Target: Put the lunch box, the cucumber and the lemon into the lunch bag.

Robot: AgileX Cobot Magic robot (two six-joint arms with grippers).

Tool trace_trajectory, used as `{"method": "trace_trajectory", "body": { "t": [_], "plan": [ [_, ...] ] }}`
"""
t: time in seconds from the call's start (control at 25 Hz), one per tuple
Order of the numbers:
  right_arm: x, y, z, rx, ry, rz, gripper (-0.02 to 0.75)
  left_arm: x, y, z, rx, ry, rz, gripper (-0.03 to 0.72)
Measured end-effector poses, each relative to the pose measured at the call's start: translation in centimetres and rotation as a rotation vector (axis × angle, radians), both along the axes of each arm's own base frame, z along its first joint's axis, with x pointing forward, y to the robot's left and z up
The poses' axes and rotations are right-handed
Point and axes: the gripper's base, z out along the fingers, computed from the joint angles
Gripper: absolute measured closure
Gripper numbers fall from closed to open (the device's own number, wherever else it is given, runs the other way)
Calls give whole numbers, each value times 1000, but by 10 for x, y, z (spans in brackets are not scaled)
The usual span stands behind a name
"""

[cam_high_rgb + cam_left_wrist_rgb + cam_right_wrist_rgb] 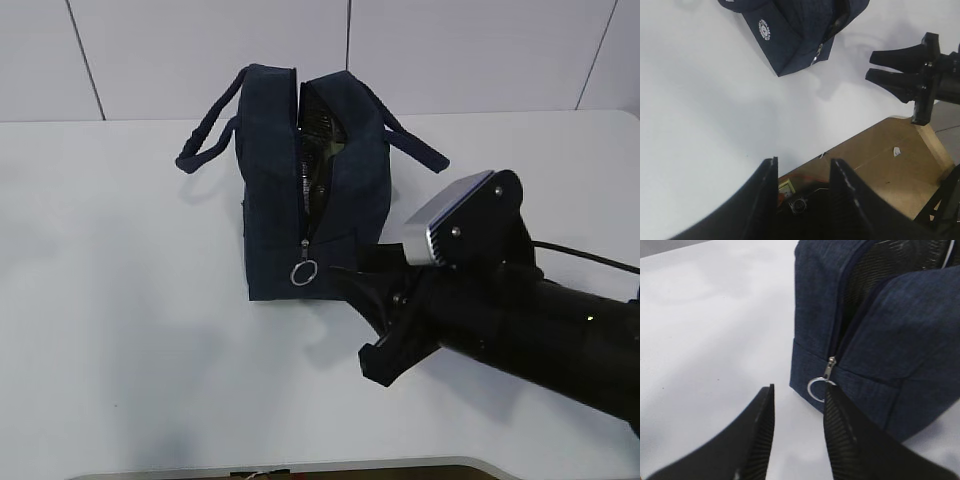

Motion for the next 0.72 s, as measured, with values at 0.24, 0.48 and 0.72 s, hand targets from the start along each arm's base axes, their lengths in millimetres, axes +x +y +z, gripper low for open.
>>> {"method": "trace_trajectory", "body": {
  "t": [0.24, 0.48, 0.72],
  "plan": [
    [7, 9, -27, 45, -4, 29, 458, -5, 1, 3, -20, -4, 17, 440],
    [10, 12, -41, 66, 3, 36, 457, -12, 3, 6, -37, -16, 33, 440],
    [14, 15, -61, 106, 5, 22, 458, -15, 4, 8, -50, -14, 48, 440]
  ]
}}
